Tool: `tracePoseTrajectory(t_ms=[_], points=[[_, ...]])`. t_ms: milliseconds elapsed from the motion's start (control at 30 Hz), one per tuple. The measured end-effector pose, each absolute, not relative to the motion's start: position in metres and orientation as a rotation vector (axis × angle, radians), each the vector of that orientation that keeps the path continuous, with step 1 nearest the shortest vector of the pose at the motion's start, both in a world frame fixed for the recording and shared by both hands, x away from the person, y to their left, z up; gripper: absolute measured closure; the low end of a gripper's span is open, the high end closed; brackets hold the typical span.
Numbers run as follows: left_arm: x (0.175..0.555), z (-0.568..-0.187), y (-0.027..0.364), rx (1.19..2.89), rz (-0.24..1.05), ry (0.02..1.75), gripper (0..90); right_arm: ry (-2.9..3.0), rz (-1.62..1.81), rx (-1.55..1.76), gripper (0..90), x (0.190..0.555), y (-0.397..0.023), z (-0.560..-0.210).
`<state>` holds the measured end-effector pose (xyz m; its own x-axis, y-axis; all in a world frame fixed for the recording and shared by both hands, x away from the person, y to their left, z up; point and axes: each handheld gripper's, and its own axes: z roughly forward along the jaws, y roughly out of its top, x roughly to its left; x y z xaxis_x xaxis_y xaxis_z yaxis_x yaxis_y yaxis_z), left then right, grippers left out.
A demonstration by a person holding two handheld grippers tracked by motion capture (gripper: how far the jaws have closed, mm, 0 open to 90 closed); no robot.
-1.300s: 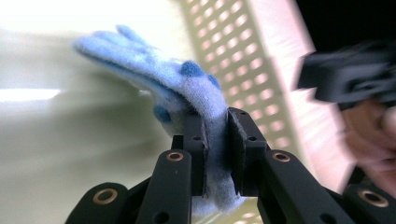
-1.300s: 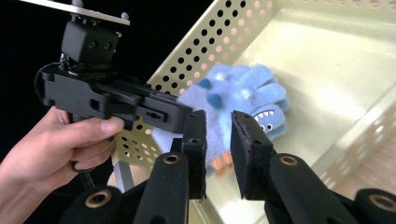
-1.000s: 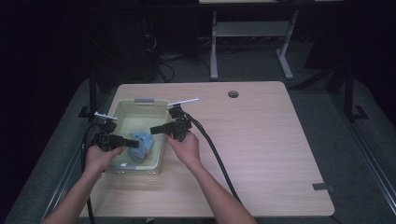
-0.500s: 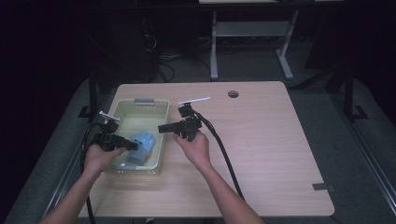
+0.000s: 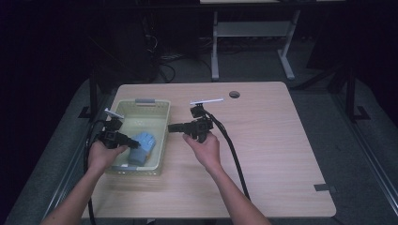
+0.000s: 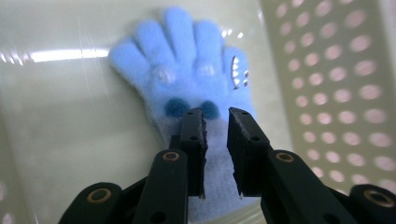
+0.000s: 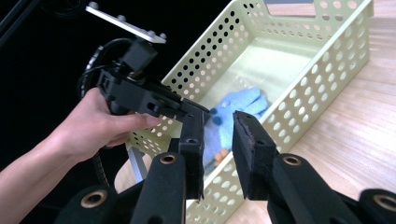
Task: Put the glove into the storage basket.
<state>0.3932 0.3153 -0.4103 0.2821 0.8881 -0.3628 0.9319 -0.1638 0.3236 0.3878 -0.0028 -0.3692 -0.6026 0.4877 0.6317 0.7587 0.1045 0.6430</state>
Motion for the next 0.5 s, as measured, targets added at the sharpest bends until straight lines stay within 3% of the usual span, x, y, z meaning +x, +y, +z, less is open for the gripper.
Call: tracePoseTrajectory(t_ms=[200,500], points=[[0.397,-0.421,0.312,2.144,-0.161,1.651,75.5,-2.125,-1.494,-1.245,73.4,0.386,-0.010,-0.372],[0.393,-0.410,0.317,2.020,-0.156,1.617,68.6,-2.118,-1.487,-1.256,70.1,0.386,-0.017,-0.377]])
